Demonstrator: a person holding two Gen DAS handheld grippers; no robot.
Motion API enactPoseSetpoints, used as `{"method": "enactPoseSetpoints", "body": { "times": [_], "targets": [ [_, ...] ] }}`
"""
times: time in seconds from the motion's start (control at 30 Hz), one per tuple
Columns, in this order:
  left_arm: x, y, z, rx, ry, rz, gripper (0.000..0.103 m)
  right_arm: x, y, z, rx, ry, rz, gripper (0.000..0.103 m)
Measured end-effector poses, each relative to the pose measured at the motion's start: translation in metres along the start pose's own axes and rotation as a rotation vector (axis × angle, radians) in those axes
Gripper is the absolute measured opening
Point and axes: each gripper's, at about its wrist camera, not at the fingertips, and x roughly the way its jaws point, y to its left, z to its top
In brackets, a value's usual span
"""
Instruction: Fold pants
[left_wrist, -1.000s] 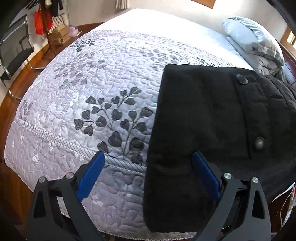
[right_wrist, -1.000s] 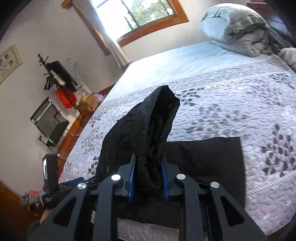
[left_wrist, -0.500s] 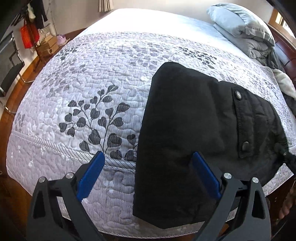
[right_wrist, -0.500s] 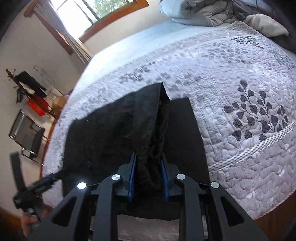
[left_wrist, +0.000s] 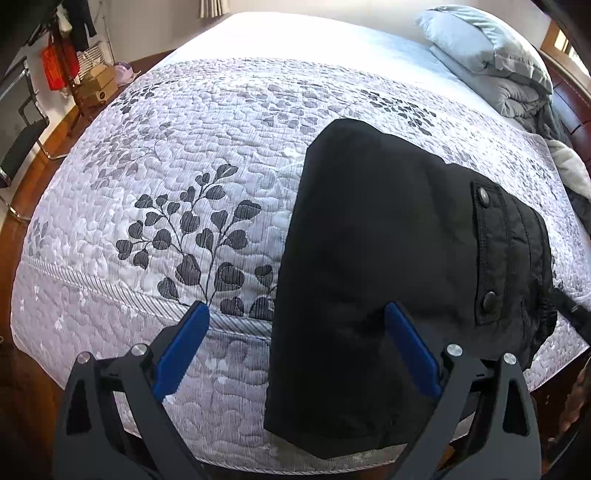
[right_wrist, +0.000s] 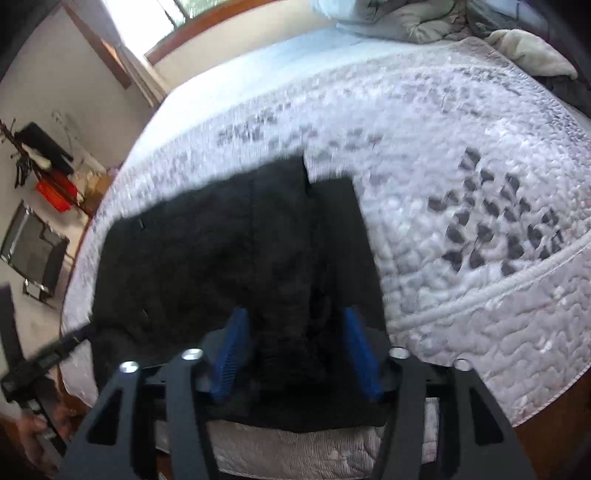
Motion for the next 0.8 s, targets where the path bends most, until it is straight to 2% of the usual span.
{"method": "enactPoseSetpoints", "body": {
  "times": [0.13, 0.23, 0.37, 0.43, 0.47, 0.5, 0.57, 0.67, 0.8],
  "targets": [
    [0.001, 0.004, 0.001, -0.015, 0.005, -0.006, 0.096, 0.009, 0.004, 0.029, -0.020, 0.013, 0.024, 0.075],
    [0.001, 0.005, 0.000, -0.016, 0.010, -0.006, 0.096, 0.040, 0.001, 0.049, -0.002, 0.080, 0.022, 0.075],
    [0.001, 0.005, 0.000, -0.013, 0.008, 0.002, 0.096, 0.065, -0.002, 0.057, 0.013, 0.132, 0.058, 0.075],
    [0.002, 0.003, 0.000, -0.009, 0.008, 0.007, 0.096, 0.068, 0.001, 0.056, -0.005, 0.134, 0.064, 0.063],
    [0.002, 0.002, 0.000, -0.007, 0.006, 0.007, 0.096, 0.067, 0.003, 0.056, -0.004, 0.137, 0.101, 0.041],
    [0.002, 0.000, 0.000, -0.004, 0.003, 0.008, 0.096, 0.065, 0.004, 0.055, -0.002, 0.131, 0.112, 0.026],
    [0.000, -0.004, 0.001, 0.006, -0.006, 0.010, 0.096, 0.059, 0.010, 0.055, -0.050, 0.110, 0.077, 0.013],
    [-0.004, -0.011, 0.001, 0.025, -0.030, 0.013, 0.096, 0.051, 0.012, 0.056, -0.063, 0.097, 0.078, 0.009],
    [-0.011, -0.017, 0.003, 0.041, -0.059, 0.007, 0.096, 0.031, 0.011, 0.060, -0.057, 0.051, 0.068, 0.008]
  ]
}}
